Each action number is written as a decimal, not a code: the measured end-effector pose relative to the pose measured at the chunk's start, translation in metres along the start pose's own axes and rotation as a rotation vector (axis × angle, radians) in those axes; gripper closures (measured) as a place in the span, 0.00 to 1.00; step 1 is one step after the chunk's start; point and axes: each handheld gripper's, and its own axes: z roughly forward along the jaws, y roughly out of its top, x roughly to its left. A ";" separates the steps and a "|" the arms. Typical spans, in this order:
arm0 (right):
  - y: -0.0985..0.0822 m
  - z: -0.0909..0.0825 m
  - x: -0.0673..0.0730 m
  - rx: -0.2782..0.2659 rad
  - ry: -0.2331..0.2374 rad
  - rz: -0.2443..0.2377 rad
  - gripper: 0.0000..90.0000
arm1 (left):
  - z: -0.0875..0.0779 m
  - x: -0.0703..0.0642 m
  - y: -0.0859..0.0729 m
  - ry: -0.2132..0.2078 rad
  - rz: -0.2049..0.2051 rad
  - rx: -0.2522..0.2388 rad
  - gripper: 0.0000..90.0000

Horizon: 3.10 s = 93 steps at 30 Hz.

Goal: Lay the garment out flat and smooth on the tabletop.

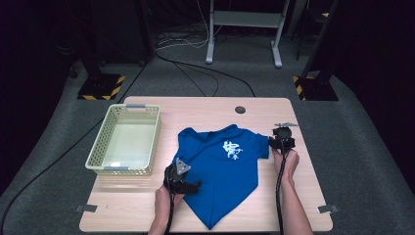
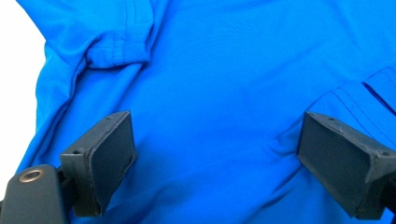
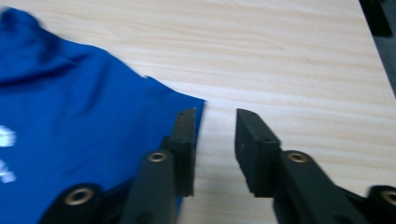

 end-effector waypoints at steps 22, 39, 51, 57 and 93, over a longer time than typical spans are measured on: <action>-0.023 0.011 0.026 0.062 0.176 -0.057 0.19 | 0.000 0.000 0.000 0.001 0.000 0.000 0.12; -0.033 0.010 0.079 0.055 0.244 -0.198 0.03 | 0.000 0.000 0.000 0.003 0.003 -0.002 0.12; -0.048 0.002 0.059 -0.004 0.226 -0.177 0.03 | -0.003 -0.008 -0.003 0.011 0.016 -0.007 0.13; -0.052 -0.001 0.049 -0.003 0.221 -0.169 0.03 | -0.006 -0.014 -0.005 0.021 0.018 -0.007 0.13; -0.057 -0.003 0.039 -0.025 0.249 -0.194 0.02 | 0.025 -0.003 0.025 0.029 -0.019 0.005 0.16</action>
